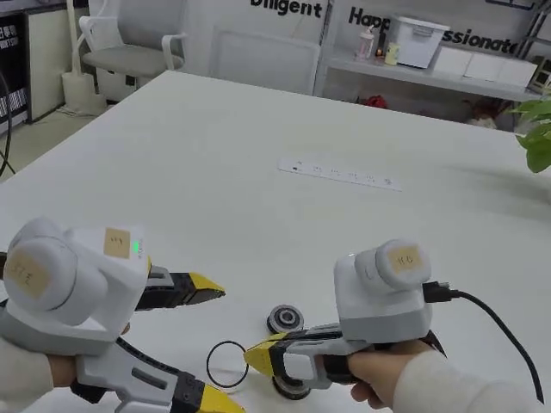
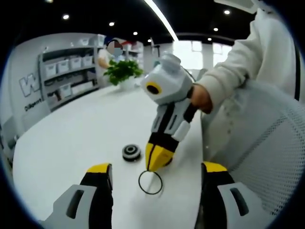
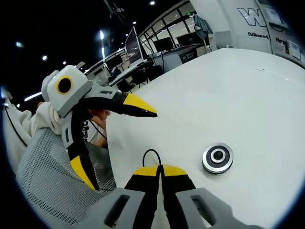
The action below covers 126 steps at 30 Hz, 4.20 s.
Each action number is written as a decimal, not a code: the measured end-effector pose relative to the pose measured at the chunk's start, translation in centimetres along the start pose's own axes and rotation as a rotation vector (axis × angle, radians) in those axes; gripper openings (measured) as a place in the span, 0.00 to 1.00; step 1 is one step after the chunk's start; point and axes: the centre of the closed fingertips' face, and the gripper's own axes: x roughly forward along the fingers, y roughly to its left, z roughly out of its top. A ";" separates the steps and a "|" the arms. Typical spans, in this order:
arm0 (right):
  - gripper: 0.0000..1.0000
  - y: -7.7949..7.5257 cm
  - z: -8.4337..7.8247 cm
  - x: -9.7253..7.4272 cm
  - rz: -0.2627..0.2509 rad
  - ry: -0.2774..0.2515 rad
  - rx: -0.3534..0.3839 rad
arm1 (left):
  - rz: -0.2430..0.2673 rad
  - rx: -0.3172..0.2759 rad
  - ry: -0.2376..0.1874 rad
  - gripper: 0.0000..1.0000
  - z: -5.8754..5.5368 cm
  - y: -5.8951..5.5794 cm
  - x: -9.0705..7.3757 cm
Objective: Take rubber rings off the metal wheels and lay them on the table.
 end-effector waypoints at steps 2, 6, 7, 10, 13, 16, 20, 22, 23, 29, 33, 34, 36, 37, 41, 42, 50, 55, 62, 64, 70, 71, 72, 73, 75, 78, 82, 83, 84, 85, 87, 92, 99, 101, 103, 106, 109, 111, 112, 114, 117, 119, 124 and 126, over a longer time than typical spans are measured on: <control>0.00 -0.1 0.1 0.0 -0.004 -0.005 -0.013 | 0.000 -0.001 0.000 0.77 0.0 0.0 0.0; 0.00 -0.2 0.1 -0.1 -0.009 -0.008 -0.015 | 0.001 -0.003 0.001 0.77 0.0 0.0 0.0; 0.01 -0.3 0.1 -0.1 -0.011 -0.008 -0.015 | 0.000 -0.004 0.002 0.77 0.0 -0.1 0.0; 0.03 -0.5 0.1 -0.1 -0.017 -0.011 -0.019 | -0.005 -0.005 0.006 0.77 -0.1 -0.2 0.0; 0.04 -0.5 0.3 -0.3 -0.014 -0.015 -0.020 | -0.009 -0.011 0.008 0.76 -0.2 -0.3 0.1; 0.05 -0.6 0.2 -0.3 -0.012 -0.013 -0.021 | -0.013 -0.016 0.010 0.76 -0.3 -0.3 0.2; 0.05 -0.8 0.3 -0.6 -0.018 -0.011 -0.039 | -0.014 -0.016 0.012 0.76 -0.3 -0.3 0.2; 0.06 -0.9 0.7 -0.9 -0.017 -0.027 -0.031 | -0.014 -0.018 0.009 0.76 -0.3 -0.4 0.2; 0.06 -1.0 0.8 -1.0 -0.017 -0.032 -0.030 | -0.014 -0.019 0.009 0.76 -0.3 -0.4 0.2; 0.07 -1.0 1.7 -1.9 -0.017 -0.056 -0.054 | -0.014 -0.023 0.006 0.76 -0.2 -0.4 0.1; 0.07 -1.1 2.2 -2.8 -0.015 -0.072 -0.073 | -0.016 -0.031 -0.002 0.75 -0.1 -0.4 0.1; 0.07 -1.1 2.2 -3.0 -0.014 -0.076 -0.074 | -0.017 -0.037 -0.006 0.75 -0.1 -0.4 0.1; 0.07 -1.3 2.5 -3.5 -0.013 -0.085 -0.077 | -0.018 -0.043 -0.012 0.75 0.0 -0.3 0.1; 0.08 -1.4 2.7 -3.8 -0.017 -0.089 -0.087 | -0.018 -0.047 -0.015 0.75 0.1 -0.3 0.1; 0.10 -1.8 3.7 -4.8 -0.030 -0.127 -0.120 | -0.022 -0.054 -0.022 0.75 0.3 -0.4 0.1; 0.10 -1.9 3.9 -5.0 -0.030 -0.134 -0.121 | -0.023 -0.058 -0.030 0.75 0.5 -0.3 0.1; 0.10 -3.1 5.8 -7.4 -0.071 -0.215 -0.123 | -0.029 -0.075 -0.102 0.75 3.4 0.1 -0.3; 0.11 -3.4 6.7 -8.8 -0.082 -0.244 -0.136 | -0.026 -0.060 -0.108 0.75 4.8 0.6 -0.5; 0.13 -3.9 7.0 -10.1 -0.105 -0.246 -0.169 | -0.027 -0.038 -0.096 0.76 6.0 1.1 0.0; 0.13 -4.1 6.8 -10.3 -0.105 -0.235 -0.177 | -0.038 -0.018 -0.082 0.75 6.4 1.0 0.6; 0.14 -4.7 5.0 -10.1 -0.087 -0.166 -0.214 | -0.066 0.030 -0.035 0.74 6.8 0.9 2.3; 0.14 -4.9 4.6 -10.1 -0.084 -0.158 -0.211 | -0.075 0.037 -0.032 0.74 7.0 0.8 2.6; 0.14 -5.0 4.4 -10.1 -0.082 -0.151 -0.204 | -0.081 0.042 -0.030 0.74 7.1 0.7 2.8; 0.15 -5.2 4.2 -10.0 -0.081 -0.143 -0.202 | -0.087 0.046 -0.033 0.74 7.3 0.6 3.1; 0.15 -5.3 3.9 -9.9 -0.077 -0.130 -0.205 | -0.101 0.046 -0.043 0.74 7.6 0.5 3.5; 0.16 -5.4 3.2 -9.6 -0.063 -0.103 -0.219 | -0.105 0.043 -0.059 0.73 8.2 0.5 4.0; 0.17 -5.4 2.1 -9.2 -0.048 -0.060 -0.239 | -0.085 0.062 -0.050 0.71 7.2 0.9 4.8; 0.17 -5.3 1.9 -9.1 -0.043 -0.052 -0.245 | -0.079 0.066 -0.047 0.71 6.9 0.9 4.9; 0.18 -5.2 1.7 -9.0 -0.034 -0.047 -0.247 | -0.071 0.066 -0.041 0.71 6.2 1.0 5.0; 0.18 -5.0 1.6 -8.8 -0.026 -0.043 -0.246 | -0.066 0.064 -0.042 0.71 5.9 1.0 5.0; 0.21 -4.7 1.0 -8.5 0.006 -0.034 -0.253 | -0.065 0.044 -0.048 0.71 5.0 0.9 5.1; 0.24 -3.7 -1.2 -7.3 0.082 0.040 -0.267 | -0.057 -0.013 -0.076 0.63 4.0 0.7 5.3; 0.21 -3.3 -3.1 -6.1 0.111 0.113 -0.292 | -0.073 -0.016 -0.067 0.56 3.2 0.1 5.8; 0.22 -3.4 -3.4 -5.8 0.113 0.121 -0.292 | -0.088 -0.019 -0.058 0.51 2.8 -0.3 6.0; 0.21 -3.4 -3.8 -5.6 0.116 0.132 -0.294 | -0.098 -0.016 -0.040 0.48 2.1 -0.7 6.3; 0.20 -3.3 -4.0 -5.4 0.119 0.137 -0.301 | -0.089 -0.012 -0.020 0.44 1.6 -0.7 6.6; 0.18 -3.2 -4.3 -5.2 0.121 0.150 -0.306 | -0.101 -0.002 -0.010 0.42 1.3 -1.0 6.9; 0.18 -3.2 -4.5 -5.0 0.122 0.158 -0.316 | -0.112 -0.001 0.001 0.39 0.9 -1.2 7.0; 0.18 -3.1 -4.5 -5.0 0.122 0.161 -0.319 | -0.114 0.003 0.003 0.38 0.8 -1.3 7.1; 0.17 -3.0 -4.5 -4.9 0.125 0.158 -0.321 | -0.116 0.005 0.005 0.34 0.7 -1.3 7.1; 0.17 -3.1 -4.5 -4.7 0.123 0.162 -0.332 | -0.105 0.008 0.021 0.29 0.2 -1.0 7.2; 0.17 -3.1 -4.6 -4.6 0.124 0.163 -0.333 | -0.105 -0.001 0.021 0.29 0.1 -1.0 7.2; 0.16 -3.1 -4.5 -4.4 0.126 0.163 -0.353 | -0.113 0.003 0.035 0.24 -0.4 -1.2 7.5; 0.15 -3.0 -4.6 -4.4 0.126 0.167 -0.365 | -0.117 -0.010 0.037 0.24 -0.6 -1.3 7.7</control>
